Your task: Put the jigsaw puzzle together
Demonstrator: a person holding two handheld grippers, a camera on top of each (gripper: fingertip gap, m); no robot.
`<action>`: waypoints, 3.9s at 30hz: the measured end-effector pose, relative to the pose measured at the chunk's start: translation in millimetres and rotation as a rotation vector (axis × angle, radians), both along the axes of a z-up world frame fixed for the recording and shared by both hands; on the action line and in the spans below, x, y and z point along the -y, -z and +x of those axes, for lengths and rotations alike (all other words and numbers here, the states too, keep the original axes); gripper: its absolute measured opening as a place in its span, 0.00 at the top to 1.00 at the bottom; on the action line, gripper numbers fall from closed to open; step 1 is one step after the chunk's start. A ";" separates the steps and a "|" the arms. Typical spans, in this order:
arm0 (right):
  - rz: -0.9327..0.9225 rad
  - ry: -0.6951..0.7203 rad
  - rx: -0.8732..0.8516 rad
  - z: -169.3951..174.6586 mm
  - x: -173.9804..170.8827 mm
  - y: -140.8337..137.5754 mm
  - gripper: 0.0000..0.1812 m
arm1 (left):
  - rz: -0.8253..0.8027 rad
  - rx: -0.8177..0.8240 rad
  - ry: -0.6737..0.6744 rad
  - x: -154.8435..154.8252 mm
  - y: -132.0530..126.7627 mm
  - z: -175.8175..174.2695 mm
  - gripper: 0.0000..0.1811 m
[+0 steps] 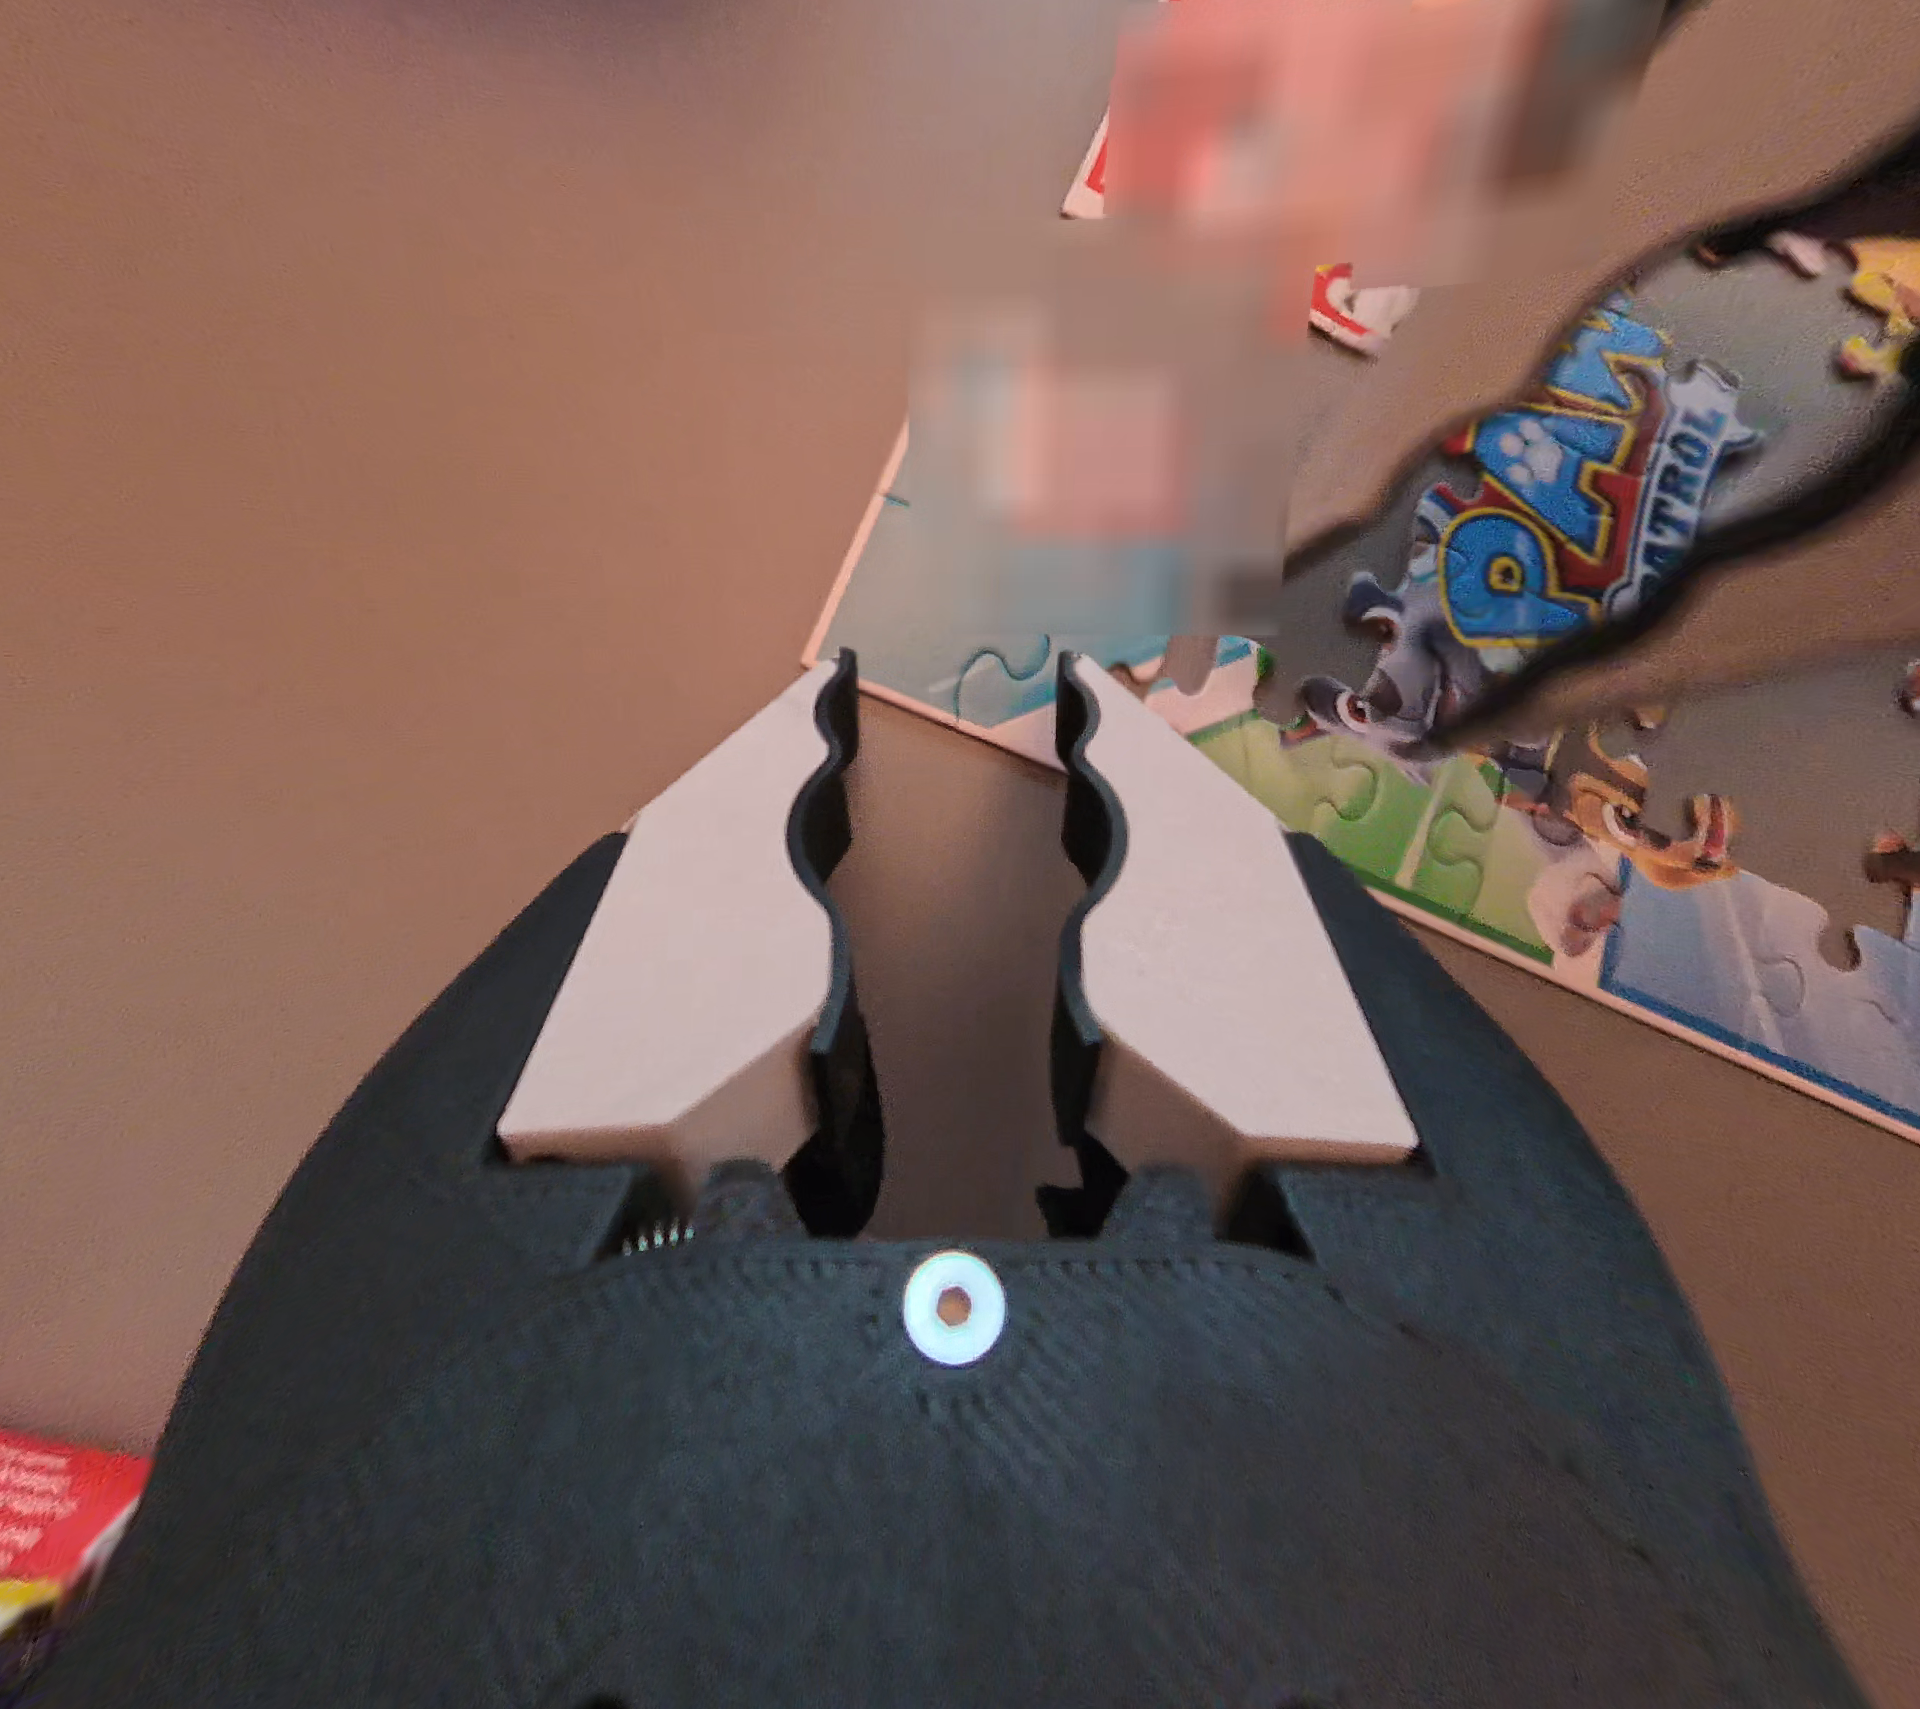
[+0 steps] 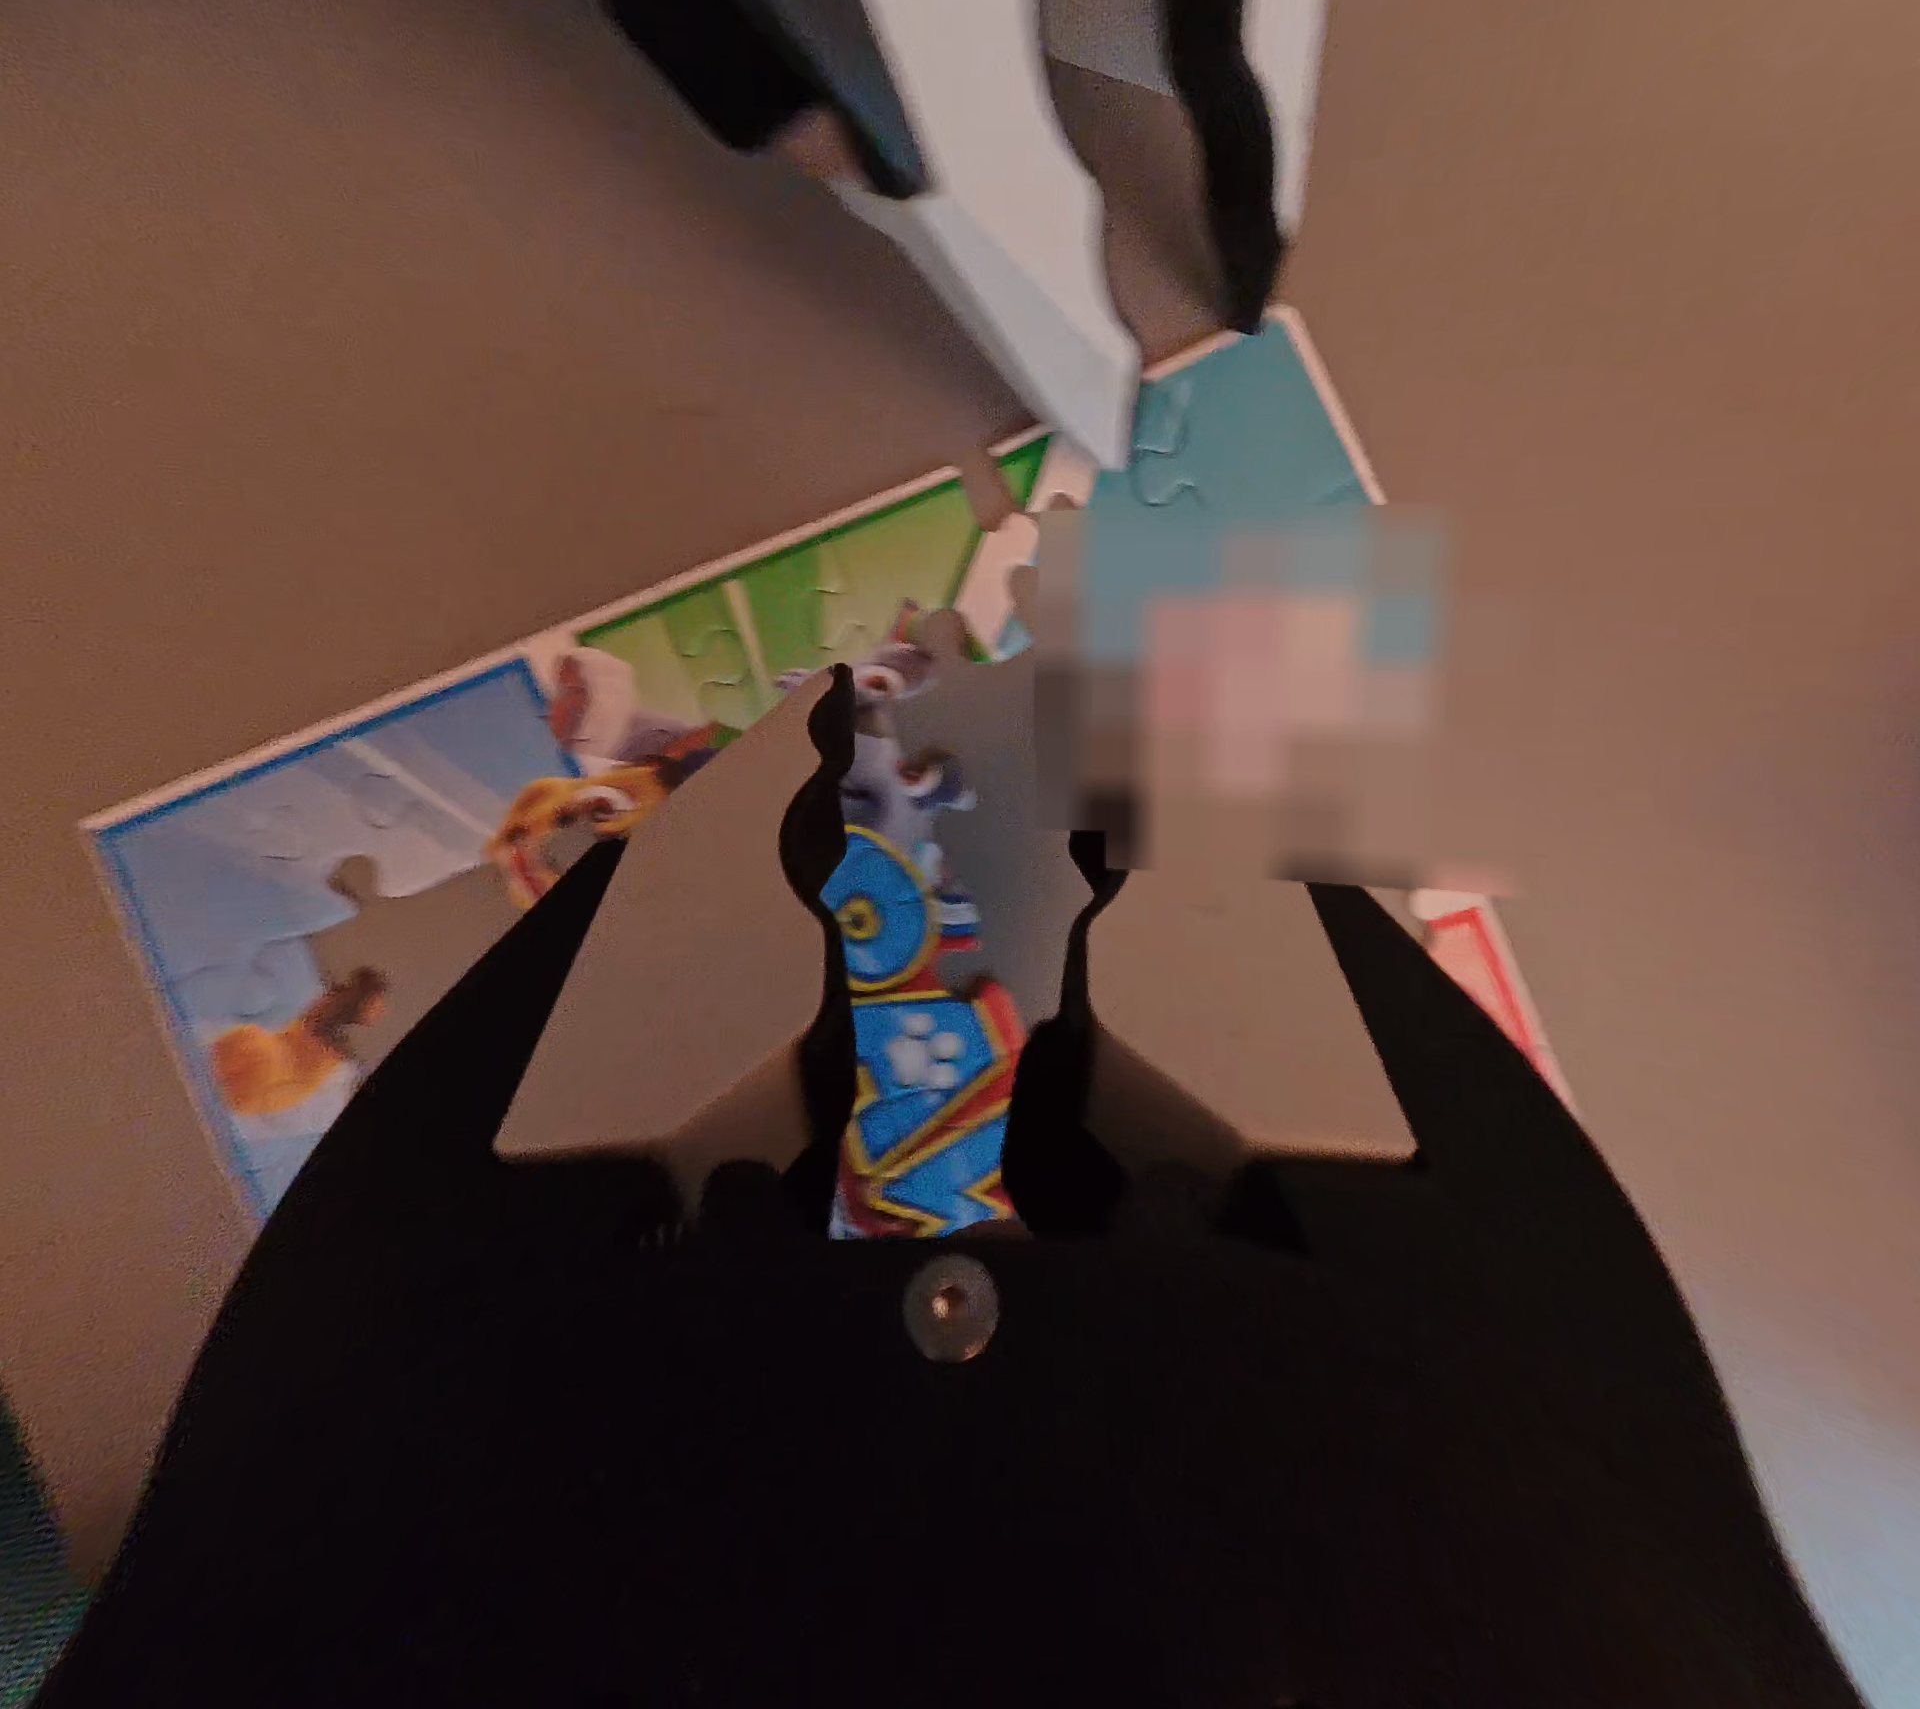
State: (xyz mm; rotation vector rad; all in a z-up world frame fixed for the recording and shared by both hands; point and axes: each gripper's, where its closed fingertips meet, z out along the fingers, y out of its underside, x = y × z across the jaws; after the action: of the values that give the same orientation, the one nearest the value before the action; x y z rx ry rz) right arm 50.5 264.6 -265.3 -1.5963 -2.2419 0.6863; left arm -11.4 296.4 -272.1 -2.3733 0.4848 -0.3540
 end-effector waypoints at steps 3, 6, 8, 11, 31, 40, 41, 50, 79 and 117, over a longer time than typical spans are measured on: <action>-0.038 0.023 -0.048 3.5 24.1 -5.7 0.76 | -0.009 0.027 0.012 -6.0 -0.1 2.0 0.79; -0.014 0.078 -0.071 2.4 29.8 3.7 0.73 | -0.018 0.023 0.022 -4.6 0.3 2.2 0.79; -0.023 0.119 -0.078 -1.6 28.8 10.4 0.72 | -0.035 0.018 0.028 -1.1 1.8 2.5 0.82; -0.062 0.146 -0.102 -7.3 30.4 11.1 0.71 | -0.045 0.029 0.031 4.3 2.4 4.8 0.85; -0.068 0.182 -0.138 -12.6 5.9 -4.7 0.67 | -0.132 0.019 0.024 43.1 -0.1 4.3 0.88; -0.192 0.107 -0.055 -45.6 14.2 8.4 0.85 | -0.042 -0.046 -0.041 66.0 -6.3 -16.3 0.88; -0.182 0.072 -0.049 -48.1 19.6 9.0 0.86 | -0.026 -0.052 -0.041 66.3 -8.0 -18.7 0.87; -0.049 0.141 -0.038 -53.3 0.6 4.5 0.78 | 0.056 -0.085 -0.031 37.9 -14.7 -29.5 0.88; 0.078 -0.014 -0.052 -9.7 76.8 3.6 0.77 | -0.008 -0.146 -0.118 121.2 4.7 -5.3 0.88; 0.145 -0.216 -0.196 79.8 259.8 14.3 0.80 | 0.192 -0.402 0.308 286.8 15.9 118.6 0.64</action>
State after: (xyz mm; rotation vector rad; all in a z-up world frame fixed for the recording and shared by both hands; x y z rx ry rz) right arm 130.2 4.9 -279.5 -1.1787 -2.2791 0.6845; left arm 107.2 9.5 -288.0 -2.1818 1.0293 0.0411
